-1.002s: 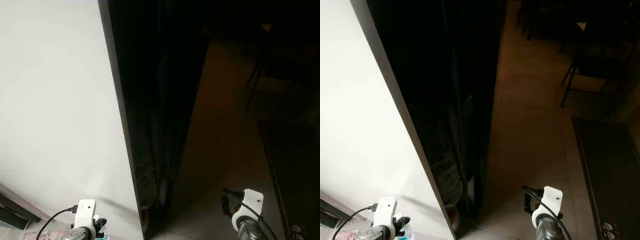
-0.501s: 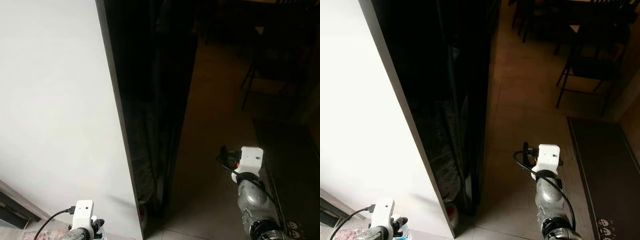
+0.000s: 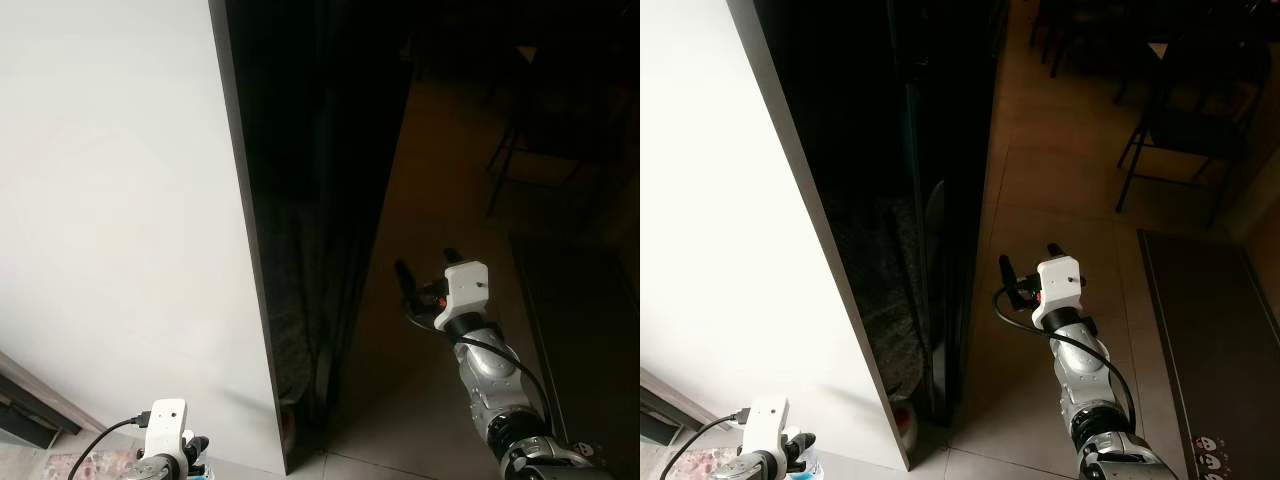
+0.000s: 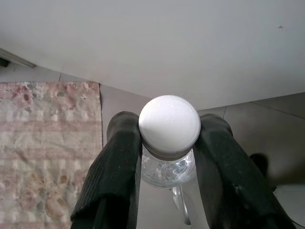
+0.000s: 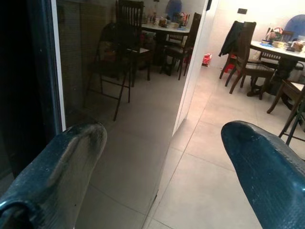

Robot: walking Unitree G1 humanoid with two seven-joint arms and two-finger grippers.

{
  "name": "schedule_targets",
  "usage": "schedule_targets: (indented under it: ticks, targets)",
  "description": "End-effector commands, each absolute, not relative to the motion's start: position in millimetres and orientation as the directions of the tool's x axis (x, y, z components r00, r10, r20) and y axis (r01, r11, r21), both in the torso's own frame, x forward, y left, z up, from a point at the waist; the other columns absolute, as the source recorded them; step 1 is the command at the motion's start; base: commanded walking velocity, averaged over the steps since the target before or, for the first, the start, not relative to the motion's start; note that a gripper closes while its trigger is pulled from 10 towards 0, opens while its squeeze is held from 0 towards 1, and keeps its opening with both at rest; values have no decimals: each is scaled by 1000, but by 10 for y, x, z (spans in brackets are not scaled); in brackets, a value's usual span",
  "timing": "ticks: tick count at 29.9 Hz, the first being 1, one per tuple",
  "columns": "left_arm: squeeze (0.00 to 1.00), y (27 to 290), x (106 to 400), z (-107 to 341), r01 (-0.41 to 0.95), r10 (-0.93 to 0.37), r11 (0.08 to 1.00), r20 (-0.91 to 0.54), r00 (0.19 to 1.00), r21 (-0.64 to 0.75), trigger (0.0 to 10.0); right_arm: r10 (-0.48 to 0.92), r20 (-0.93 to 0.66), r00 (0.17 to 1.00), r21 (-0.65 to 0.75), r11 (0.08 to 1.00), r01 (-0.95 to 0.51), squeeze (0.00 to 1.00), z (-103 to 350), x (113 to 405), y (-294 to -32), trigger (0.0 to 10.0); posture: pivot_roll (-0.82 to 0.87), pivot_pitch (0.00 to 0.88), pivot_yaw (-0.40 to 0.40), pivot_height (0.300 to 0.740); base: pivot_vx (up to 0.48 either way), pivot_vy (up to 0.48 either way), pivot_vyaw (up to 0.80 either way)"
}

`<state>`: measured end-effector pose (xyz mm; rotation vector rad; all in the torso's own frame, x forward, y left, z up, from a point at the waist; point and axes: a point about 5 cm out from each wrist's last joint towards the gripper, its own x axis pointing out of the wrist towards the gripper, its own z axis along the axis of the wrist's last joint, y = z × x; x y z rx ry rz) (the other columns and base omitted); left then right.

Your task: Restocking fridge

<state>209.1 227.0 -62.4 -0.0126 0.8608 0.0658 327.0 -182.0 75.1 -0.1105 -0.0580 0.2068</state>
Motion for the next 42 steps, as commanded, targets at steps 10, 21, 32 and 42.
schedule_targets:
  ticks: [10,21,32,42]
  targets:
    - [0,2267,2075,-636,-68,59,997,-763,644,20,10000,234,19,972,-62,971,-233,0,689,3200,-1954,10000,2,0,-31,740,0,0,0]
    - [0,2260,2066,-641,-53,49,998,-765,643,19,10000,376,41,926,-35,927,-375,0,743,3215,-1804,10000,-1,0,-25,740,0,0,0]
    - [0,2260,2077,-634,-59,52,998,-760,647,19,10000,378,60,924,-62,925,-374,0,917,3371,-1776,10000,2,0,-25,740,0,0,0]
    - [0,2252,2081,-635,-57,52,998,-763,645,19,10000,407,61,912,-81,912,-402,0,1106,3532,-1754,10000,7,0,-26,740,0,0,0]
